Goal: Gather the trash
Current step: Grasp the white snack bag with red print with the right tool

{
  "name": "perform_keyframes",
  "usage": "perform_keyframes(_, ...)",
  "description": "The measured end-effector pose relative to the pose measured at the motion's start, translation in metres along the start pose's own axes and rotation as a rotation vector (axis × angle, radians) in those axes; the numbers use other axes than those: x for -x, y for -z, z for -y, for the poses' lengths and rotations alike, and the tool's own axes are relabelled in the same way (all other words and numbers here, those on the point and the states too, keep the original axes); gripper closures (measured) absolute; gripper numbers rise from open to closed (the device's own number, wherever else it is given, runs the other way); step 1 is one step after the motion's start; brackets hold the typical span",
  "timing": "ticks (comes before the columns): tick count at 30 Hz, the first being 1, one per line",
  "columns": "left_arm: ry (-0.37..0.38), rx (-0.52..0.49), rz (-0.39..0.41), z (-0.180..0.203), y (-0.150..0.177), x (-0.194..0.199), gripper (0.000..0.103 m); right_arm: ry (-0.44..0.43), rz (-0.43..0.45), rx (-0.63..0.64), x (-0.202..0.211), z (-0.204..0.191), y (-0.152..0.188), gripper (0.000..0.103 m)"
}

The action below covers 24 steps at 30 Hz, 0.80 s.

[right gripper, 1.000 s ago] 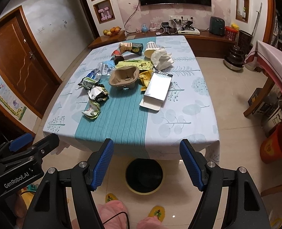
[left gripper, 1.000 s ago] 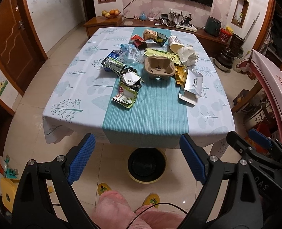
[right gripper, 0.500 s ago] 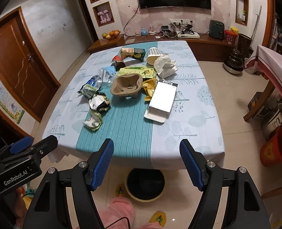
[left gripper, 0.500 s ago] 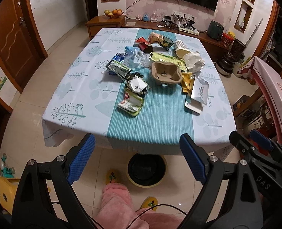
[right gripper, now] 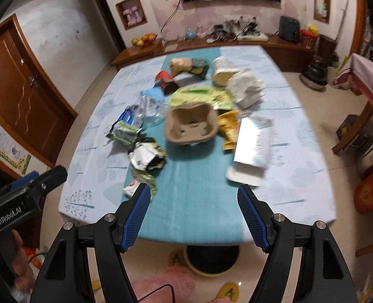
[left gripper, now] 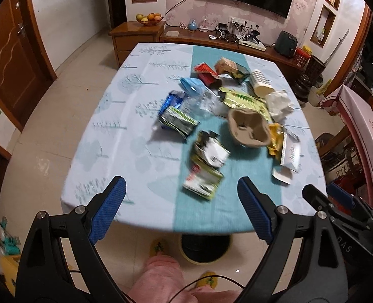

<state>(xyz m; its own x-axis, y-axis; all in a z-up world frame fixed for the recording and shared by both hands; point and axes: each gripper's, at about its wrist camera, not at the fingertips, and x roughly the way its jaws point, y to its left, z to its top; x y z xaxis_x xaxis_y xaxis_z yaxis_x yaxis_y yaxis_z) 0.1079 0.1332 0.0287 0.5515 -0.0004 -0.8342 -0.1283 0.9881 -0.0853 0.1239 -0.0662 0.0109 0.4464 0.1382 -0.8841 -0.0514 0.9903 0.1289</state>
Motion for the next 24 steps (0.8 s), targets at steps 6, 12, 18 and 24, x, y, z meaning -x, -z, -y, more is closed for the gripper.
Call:
perform_keyframes(6, 0.044, -0.083, -0.093, -0.029, -0.022, -0.049, 0.014, -0.042, -0.073, 0.002, -0.061, -0.025, -0.001, 0.034)
perform_keyframes(12, 0.096, -0.147, -0.217, -0.044, -0.022, -0.106, 0.014, -0.054, -0.101, 0.034, -0.119, -0.044, -0.005, 0.037)
perform_keyframes(18, 0.12, -0.173, -0.274, -0.052, -0.02, -0.14, 0.014, -0.082, -0.139, 0.044, -0.159, -0.053, -0.007, 0.043)
perform_keyframes(24, 0.155, -0.199, -0.307, -0.052, -0.02, -0.157, 0.014, -0.112, -0.159, 0.095, -0.173, -0.066, 0.001, 0.067)
